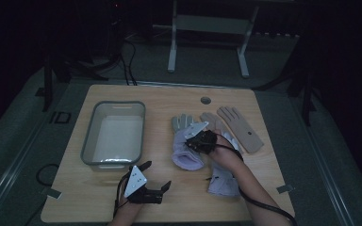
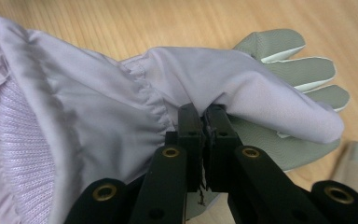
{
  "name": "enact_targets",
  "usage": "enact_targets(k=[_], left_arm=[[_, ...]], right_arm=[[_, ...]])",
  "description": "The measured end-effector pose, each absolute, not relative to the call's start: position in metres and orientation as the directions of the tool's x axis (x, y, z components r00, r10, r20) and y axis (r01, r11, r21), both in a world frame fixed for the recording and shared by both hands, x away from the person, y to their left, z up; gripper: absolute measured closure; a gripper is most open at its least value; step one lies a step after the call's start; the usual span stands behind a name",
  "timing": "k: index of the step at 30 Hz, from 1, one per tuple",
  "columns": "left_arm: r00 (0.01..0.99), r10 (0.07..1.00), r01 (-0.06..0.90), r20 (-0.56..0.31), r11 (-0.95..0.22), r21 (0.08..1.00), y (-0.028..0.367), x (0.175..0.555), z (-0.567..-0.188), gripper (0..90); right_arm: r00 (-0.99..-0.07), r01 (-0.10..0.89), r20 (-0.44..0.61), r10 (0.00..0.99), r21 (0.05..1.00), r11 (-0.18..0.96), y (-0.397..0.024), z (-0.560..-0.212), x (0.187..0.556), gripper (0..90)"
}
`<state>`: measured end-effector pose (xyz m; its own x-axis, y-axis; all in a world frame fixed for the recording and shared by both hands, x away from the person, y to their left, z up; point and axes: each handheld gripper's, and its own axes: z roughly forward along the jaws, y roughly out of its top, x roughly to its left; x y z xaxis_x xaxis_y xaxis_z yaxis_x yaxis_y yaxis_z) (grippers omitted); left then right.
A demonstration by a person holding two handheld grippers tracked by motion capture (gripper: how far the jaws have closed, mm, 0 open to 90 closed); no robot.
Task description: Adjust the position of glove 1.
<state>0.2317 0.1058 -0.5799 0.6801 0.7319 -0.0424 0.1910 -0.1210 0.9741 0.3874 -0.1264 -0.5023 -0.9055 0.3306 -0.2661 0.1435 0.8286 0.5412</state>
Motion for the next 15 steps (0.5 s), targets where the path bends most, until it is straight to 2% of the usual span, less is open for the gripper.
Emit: enact_targets(k=[4, 7, 11, 15], left_arm=[[0.680, 0.732, 0.192, -0.046, -0.117, 0.974, 0.106, 0.232, -0.580, 1.6], [0.681, 0.731, 0.193, -0.045, -0.120, 0.974, 0.106, 0.232, -0.580, 1.6], [0.681, 0.731, 0.192, -0.043, -0.122, 0.974, 0.106, 0.232, -0.580, 1.6], [0.680, 0.731, 0.194, -0.047, -0.118, 0.974, 0.106, 0.232, -0.580, 1.6]], right_arm=[[-0.914, 0.148, -0.258, 0.313, 0.506, 0.850, -0.128, -0.518, 0.394, 85.0], [-0.921, 0.183, -0.215, 0.324, 0.496, 0.849, -0.132, -0.526, 0.399, 79.4], [-0.922, 0.210, -0.176, 0.344, 0.518, 0.829, -0.137, -0.529, 0.400, 75.5], [-0.924, 0.229, -0.138, 0.356, 0.546, 0.806, -0.141, -0.521, 0.397, 66.0]])
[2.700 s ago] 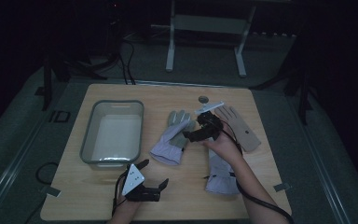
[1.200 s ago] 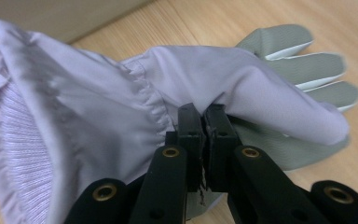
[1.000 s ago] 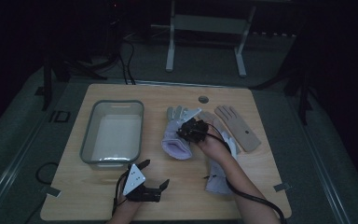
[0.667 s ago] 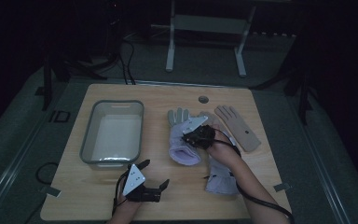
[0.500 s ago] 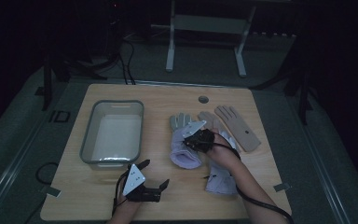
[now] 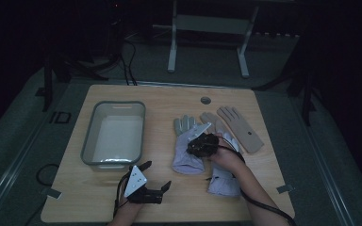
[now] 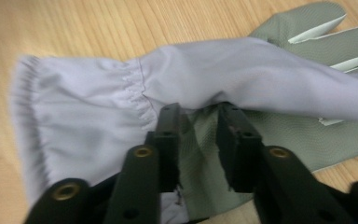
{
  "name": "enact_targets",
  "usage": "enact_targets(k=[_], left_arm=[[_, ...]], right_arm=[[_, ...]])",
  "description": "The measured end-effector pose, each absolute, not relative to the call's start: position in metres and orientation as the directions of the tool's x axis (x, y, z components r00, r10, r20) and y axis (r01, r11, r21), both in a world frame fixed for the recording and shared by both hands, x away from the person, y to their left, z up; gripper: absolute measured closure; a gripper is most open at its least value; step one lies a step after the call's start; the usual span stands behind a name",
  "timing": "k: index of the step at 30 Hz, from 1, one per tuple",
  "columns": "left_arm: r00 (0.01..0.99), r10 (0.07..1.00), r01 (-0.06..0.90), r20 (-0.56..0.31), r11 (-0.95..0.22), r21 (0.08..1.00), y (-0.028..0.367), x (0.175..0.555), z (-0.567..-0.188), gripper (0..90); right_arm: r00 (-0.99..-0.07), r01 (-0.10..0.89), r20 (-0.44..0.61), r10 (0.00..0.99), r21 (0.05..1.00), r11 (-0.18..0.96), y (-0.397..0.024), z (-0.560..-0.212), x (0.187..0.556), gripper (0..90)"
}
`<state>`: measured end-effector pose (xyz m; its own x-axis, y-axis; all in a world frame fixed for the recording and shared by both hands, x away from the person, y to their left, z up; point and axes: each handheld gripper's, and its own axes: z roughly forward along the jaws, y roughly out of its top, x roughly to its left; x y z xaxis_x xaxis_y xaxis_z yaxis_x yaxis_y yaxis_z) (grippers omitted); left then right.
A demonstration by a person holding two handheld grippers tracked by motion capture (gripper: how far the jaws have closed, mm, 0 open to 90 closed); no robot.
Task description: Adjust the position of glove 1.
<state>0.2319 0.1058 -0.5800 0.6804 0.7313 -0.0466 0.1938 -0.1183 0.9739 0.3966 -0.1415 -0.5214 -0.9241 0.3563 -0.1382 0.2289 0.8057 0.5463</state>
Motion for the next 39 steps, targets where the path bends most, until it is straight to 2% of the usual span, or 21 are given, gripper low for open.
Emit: enact_targets(k=[8, 14, 16, 29, 39], left_arm=[[0.680, 0.732, 0.194, -0.046, -0.120, 0.974, 0.106, 0.232, -0.580, 1.6], [0.679, 0.733, 0.194, -0.045, -0.120, 0.974, 0.106, 0.232, -0.580, 1.6], [0.679, 0.733, 0.194, -0.045, -0.119, 0.974, 0.106, 0.232, -0.580, 1.6], [0.678, 0.733, 0.194, -0.047, -0.118, 0.974, 0.106, 0.232, -0.580, 1.6], [0.677, 0.734, 0.194, -0.045, -0.119, 0.974, 0.106, 0.232, -0.580, 1.6]], right_arm=[[-0.890, 0.333, -0.030, 0.455, 0.639, 0.694, -0.162, -0.497, 0.383, 42.9], [-0.865, 0.342, -0.040, 0.500, 0.682, 0.647, -0.179, -0.482, 0.374, 37.0], [-0.855, 0.358, -0.035, 0.518, 0.683, 0.637, -0.184, -0.479, 0.372, 31.7], [-0.800, 0.426, -0.018, 0.600, 0.687, 0.588, -0.226, -0.474, 0.362, 32.3], [-0.772, 0.477, 0.010, 0.635, 0.670, 0.569, -0.256, -0.486, 0.350, 40.9]])
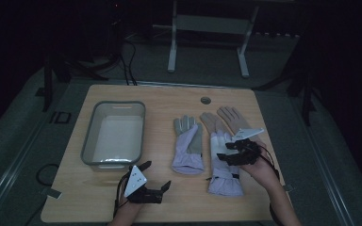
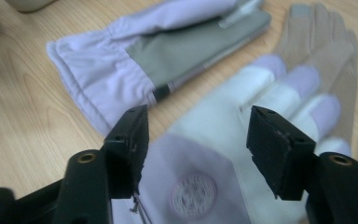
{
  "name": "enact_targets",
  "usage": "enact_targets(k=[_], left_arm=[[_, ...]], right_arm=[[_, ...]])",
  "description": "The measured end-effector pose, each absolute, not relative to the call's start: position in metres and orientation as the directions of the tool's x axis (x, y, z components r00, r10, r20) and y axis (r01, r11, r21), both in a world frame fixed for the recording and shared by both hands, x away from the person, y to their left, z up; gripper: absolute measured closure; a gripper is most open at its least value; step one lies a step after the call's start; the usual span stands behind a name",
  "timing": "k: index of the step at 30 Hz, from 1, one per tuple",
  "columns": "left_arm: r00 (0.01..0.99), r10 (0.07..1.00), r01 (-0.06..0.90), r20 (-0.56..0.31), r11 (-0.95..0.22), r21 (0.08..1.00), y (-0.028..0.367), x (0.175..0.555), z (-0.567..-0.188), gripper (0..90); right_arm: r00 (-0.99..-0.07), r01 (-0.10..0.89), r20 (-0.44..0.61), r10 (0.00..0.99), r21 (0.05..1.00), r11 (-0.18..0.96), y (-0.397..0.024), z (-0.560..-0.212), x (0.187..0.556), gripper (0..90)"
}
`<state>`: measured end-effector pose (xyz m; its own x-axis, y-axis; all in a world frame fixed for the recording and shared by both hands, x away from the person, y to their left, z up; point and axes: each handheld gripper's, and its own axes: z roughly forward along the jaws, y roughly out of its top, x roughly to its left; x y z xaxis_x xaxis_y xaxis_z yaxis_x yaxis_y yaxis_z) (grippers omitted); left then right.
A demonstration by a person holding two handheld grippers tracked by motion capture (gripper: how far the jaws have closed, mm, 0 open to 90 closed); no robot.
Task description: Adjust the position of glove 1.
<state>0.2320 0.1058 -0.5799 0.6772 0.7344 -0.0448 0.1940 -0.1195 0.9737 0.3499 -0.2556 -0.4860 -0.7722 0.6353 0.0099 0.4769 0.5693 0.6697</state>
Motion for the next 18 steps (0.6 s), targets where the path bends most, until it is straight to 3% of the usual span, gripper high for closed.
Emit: enact_targets(k=[8, 14, 18], left_arm=[[0.677, 0.735, 0.193, -0.043, -0.121, 0.974, 0.106, 0.232, -0.580, 1.6], [0.676, 0.735, 0.194, -0.043, -0.121, 0.973, 0.105, 0.232, -0.580, 1.6], [0.676, 0.736, 0.194, -0.043, -0.121, 0.974, 0.105, 0.232, -0.580, 1.6]], right_arm=[[-0.781, 0.486, 0.005, 0.625, 0.632, 0.603, -0.270, -0.499, 0.338, 45.1], [-0.778, 0.515, 0.011, 0.628, 0.585, 0.627, -0.272, -0.519, 0.343, 40.0], [-0.776, 0.520, -0.011, 0.631, 0.555, 0.649, -0.268, -0.530, 0.345, 44.1]])
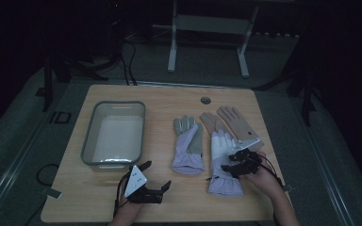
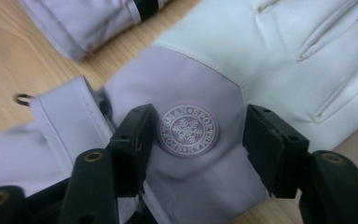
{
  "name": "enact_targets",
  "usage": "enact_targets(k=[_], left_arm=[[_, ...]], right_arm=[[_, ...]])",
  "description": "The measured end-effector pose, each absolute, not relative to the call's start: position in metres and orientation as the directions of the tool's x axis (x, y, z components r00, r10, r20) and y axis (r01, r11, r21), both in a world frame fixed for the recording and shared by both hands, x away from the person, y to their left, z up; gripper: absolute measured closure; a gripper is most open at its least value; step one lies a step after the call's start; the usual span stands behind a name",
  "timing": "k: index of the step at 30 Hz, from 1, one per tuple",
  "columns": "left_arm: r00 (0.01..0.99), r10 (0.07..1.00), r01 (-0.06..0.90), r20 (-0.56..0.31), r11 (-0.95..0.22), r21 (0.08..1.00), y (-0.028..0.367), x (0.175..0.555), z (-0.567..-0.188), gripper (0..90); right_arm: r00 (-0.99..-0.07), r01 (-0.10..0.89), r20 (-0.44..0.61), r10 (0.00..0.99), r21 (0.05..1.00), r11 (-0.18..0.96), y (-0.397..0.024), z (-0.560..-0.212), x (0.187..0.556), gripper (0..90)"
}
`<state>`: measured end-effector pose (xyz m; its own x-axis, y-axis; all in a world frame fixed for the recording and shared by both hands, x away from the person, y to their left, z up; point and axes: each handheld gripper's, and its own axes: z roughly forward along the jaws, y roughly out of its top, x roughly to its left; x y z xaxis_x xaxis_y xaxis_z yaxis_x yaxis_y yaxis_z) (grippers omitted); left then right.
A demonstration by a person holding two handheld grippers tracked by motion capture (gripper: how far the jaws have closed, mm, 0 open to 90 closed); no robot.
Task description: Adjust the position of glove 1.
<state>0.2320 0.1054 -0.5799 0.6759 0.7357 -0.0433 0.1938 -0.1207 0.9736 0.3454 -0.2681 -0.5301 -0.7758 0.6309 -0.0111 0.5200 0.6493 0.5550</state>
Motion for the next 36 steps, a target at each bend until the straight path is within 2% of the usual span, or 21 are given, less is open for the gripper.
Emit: enact_targets(k=[4, 11, 16, 21, 36], left_arm=[[0.676, 0.736, 0.192, -0.041, -0.122, 0.974, 0.105, 0.232, -0.580, 1.6], [0.675, 0.736, 0.193, -0.044, -0.119, 0.974, 0.106, 0.232, -0.580, 1.6], [0.675, 0.736, 0.194, -0.043, -0.121, 0.974, 0.105, 0.232, -0.580, 1.6], [0.674, 0.737, 0.193, -0.043, -0.120, 0.974, 0.106, 0.232, -0.580, 1.6], [0.673, 0.738, 0.194, -0.044, -0.119, 0.974, 0.106, 0.232, -0.580, 1.6]], right_arm=[[-0.781, 0.517, -0.020, 0.624, 0.541, 0.663, -0.266, -0.533, 0.343, 60.9], [-0.731, 0.554, 0.007, 0.682, 0.589, 0.588, -0.269, -0.532, 0.333, 69.9], [-0.725, 0.555, 0.012, 0.689, 0.603, 0.574, -0.273, -0.520, 0.326, 76.5], [-0.731, 0.534, 0.042, 0.681, 0.656, 0.533, -0.281, -0.505, 0.318, 76.6], [-0.705, 0.470, -0.046, 0.707, 0.717, 0.515, -0.294, -0.445, 0.324, 76.5]])
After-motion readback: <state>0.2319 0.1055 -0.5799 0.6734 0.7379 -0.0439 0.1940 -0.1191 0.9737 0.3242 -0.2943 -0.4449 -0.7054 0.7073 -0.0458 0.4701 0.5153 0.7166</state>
